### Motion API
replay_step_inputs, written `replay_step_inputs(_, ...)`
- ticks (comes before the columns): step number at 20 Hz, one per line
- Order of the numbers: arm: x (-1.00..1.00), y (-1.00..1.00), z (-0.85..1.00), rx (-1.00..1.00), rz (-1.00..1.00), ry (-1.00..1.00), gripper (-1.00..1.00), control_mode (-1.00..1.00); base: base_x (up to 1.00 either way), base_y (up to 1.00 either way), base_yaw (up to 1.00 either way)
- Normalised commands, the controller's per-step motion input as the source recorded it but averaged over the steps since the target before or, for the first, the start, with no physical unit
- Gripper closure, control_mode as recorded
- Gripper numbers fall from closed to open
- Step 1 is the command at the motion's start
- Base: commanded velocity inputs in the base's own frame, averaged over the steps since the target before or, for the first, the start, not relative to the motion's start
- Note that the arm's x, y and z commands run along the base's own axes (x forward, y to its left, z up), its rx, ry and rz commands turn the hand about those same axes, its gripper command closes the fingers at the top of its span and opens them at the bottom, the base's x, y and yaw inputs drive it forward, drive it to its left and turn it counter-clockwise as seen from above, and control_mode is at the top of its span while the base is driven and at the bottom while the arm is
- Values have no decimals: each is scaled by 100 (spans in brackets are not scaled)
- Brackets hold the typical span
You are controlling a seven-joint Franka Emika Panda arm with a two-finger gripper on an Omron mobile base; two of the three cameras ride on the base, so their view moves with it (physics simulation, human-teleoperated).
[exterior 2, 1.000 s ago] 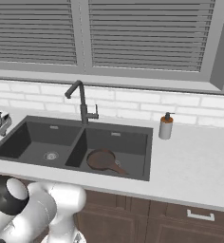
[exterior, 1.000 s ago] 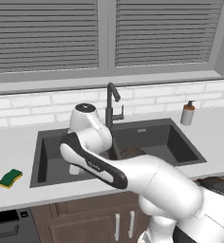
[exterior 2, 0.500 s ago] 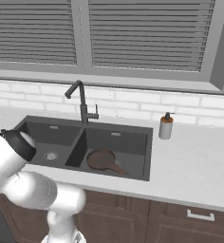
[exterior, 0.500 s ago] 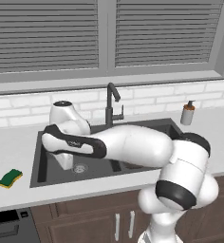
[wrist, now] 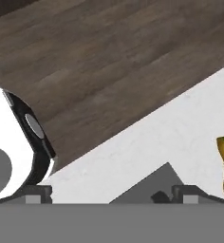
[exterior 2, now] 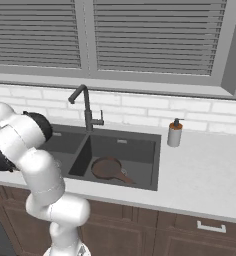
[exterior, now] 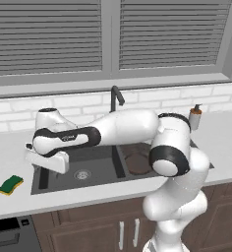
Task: Pick the pan and sponge and place them into the sink. Then turn on the water.
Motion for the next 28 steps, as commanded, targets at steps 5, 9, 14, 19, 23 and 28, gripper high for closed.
replay_step_inputs(5, 14, 40, -2, 0, 27, -3, -100, -100, 0, 0, 0)
replay_step_inputs(9, 3, 41, -9, 0, 5, -12, -100, -100, 0, 0, 0)
replay_step_inputs(14, 1, 39, -20, 2, 0, -8, -100, -100, 0, 0, 0)
replay_step_inputs(19, 8, 20, -13, 5, 0, -2, -100, -100, 0, 0, 0)
replay_step_inputs(23, 11, 8, -30, 6, 0, 0, -100, -100, 0, 0, 0)
replay_step_inputs(28, 10, 0, -46, 8, 1, -1, -100, -100, 0, 0, 0)
